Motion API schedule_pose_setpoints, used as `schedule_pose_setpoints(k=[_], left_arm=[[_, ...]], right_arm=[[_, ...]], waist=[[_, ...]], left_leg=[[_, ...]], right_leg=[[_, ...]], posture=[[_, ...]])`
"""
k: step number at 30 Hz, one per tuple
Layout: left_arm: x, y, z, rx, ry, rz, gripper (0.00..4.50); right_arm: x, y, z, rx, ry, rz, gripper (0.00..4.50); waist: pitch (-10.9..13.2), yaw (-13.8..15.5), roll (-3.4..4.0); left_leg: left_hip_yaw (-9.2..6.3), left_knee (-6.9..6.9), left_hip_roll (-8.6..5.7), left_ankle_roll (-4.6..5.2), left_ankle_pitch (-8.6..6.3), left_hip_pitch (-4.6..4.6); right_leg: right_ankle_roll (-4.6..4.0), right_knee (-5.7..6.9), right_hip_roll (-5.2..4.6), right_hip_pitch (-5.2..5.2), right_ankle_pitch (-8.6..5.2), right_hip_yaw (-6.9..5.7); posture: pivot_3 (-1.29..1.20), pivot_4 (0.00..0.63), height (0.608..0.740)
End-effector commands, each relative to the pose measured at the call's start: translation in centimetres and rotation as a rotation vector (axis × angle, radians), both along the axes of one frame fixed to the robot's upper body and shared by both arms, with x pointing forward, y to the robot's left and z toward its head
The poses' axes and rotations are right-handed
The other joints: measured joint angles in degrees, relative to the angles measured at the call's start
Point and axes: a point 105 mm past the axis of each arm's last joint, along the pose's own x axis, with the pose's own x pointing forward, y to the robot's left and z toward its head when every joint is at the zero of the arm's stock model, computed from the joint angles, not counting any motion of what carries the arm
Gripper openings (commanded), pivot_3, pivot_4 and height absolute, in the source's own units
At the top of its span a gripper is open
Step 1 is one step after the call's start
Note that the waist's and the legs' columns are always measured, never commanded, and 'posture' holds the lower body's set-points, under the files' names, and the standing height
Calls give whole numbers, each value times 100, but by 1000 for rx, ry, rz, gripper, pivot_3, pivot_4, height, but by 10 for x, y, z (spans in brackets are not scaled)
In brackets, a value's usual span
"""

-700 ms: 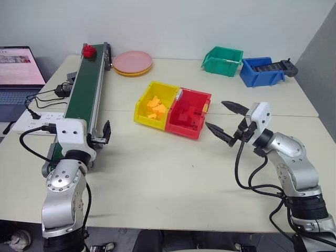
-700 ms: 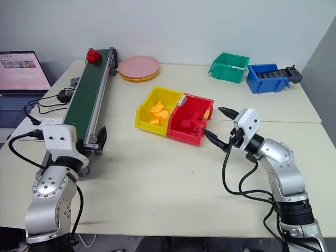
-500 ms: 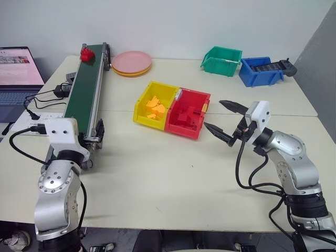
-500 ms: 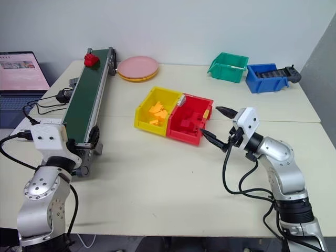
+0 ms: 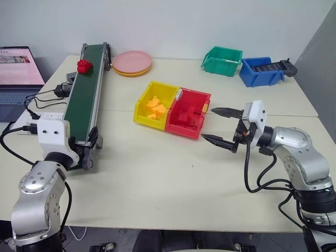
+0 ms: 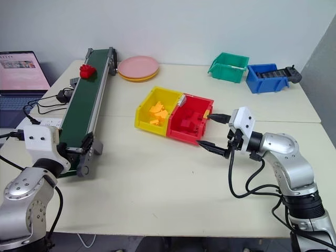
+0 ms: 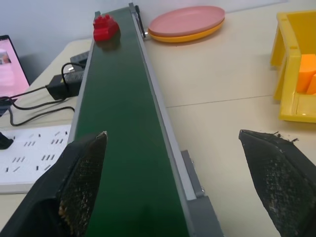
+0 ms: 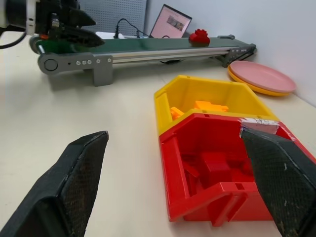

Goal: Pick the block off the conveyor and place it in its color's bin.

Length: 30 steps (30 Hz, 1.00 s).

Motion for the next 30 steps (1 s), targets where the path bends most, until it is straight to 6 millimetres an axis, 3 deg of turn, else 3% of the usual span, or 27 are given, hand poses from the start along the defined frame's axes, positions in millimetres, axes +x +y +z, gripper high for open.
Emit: schedule_pose_setpoints(k=[1,21,30], left_arm=[[-3,1,7,4,-7,-22,4459],[1,27,7,-13,103,-15,4459],[2,61,23,-51,118,42,4459]], right_arm=[[-6,7,14,-6,-52,45,4500],[-10,22,23,-16,26,73,4500],[-22,27,30,-16,64,151,4500]], waist=[[1,0,-1],[1,1,-1],[3,-2,-3]], left_leg=[[0,0,0,0,0,0],[-1,-50,-1,-1,1,2],[-5,-51,-2,-1,1,3]], right_leg=[[0,-1,0,0,0,1],[-1,-34,-6,-5,1,-3],[-1,-32,-8,-6,1,-8]], posture=[[0,150,740],[0,150,740],[0,150,740]])
